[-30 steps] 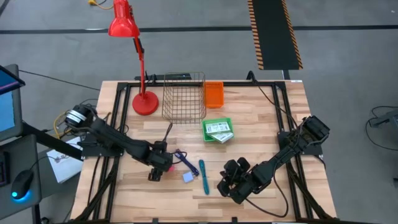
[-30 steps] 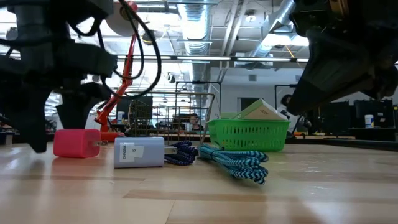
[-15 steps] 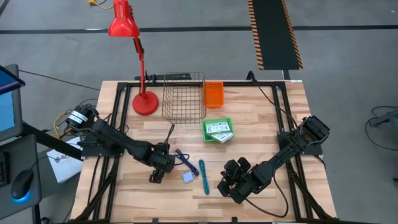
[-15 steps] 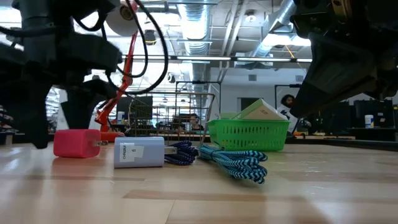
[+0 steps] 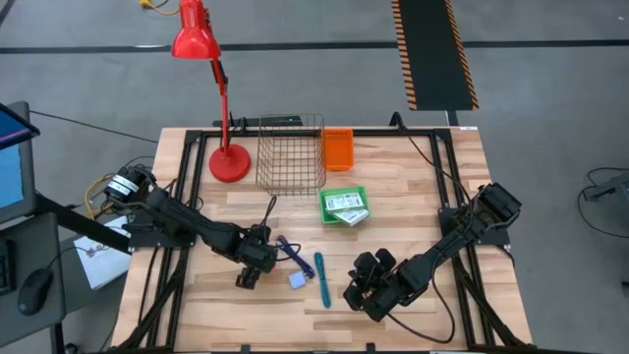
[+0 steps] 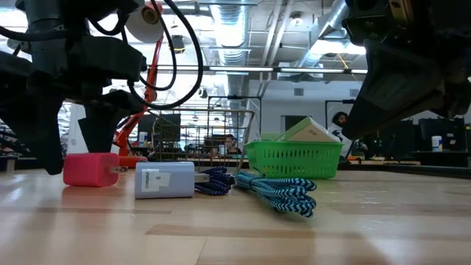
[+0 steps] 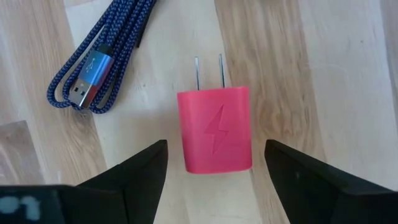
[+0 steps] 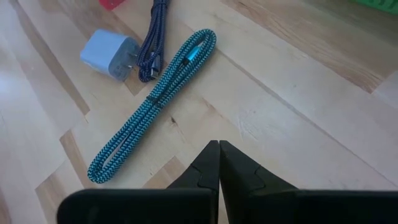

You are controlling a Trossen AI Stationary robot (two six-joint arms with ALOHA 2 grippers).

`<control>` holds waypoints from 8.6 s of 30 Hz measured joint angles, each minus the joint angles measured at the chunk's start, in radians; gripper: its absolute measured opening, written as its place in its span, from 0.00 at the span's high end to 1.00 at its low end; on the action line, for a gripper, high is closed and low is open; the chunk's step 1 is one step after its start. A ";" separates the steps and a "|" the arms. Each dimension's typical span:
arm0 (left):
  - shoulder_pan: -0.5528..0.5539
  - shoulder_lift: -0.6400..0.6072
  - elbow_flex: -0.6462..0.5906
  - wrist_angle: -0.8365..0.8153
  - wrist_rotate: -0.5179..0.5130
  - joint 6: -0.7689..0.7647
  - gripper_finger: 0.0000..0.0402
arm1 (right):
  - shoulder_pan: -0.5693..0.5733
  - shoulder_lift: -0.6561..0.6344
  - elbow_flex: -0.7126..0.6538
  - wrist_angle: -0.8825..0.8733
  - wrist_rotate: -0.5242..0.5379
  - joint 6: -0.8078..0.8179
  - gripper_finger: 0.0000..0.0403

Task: Pick and place items into bin
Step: Put the pink charger adapter into the orange bin, then put the purple charger adapter into the orange bin

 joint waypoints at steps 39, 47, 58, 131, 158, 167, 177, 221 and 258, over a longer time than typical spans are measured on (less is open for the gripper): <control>0.000 0.000 0.023 -0.051 -0.114 -0.034 0.68 | -0.004 0.000 0.000 0.140 0.134 0.099 1.00; -0.001 0.000 0.162 -0.209 -0.273 0.023 0.68 | -0.062 0.000 0.000 0.370 0.166 0.115 1.00; -0.002 0.000 0.422 -0.462 -0.505 0.082 0.68 | -0.106 -0.036 0.000 0.508 0.380 0.012 1.00; 0.028 -0.001 0.713 -0.551 -0.608 0.217 0.65 | -0.395 -0.095 0.111 0.721 -0.050 -0.315 0.64; -0.043 -0.007 1.050 -1.065 -0.888 -0.145 0.50 | -0.500 -0.167 0.113 0.385 -0.049 -0.326 0.64; -0.089 -0.007 1.070 -1.066 -0.878 -0.257 0.50 | -0.665 -0.346 0.111 0.076 -0.025 -0.470 0.64; -0.090 -0.006 1.070 -1.066 -0.878 -0.358 0.50 | -0.983 -0.380 0.111 -0.066 -0.329 -0.779 0.64; -0.032 -0.005 0.801 -0.808 -0.734 -0.360 0.50 | -1.098 -0.415 0.112 -0.111 -0.678 -1.029 0.63; -0.141 0.229 0.483 -0.157 -0.259 -0.719 0.46 | -0.279 -0.618 0.111 -0.411 -0.147 -0.437 0.51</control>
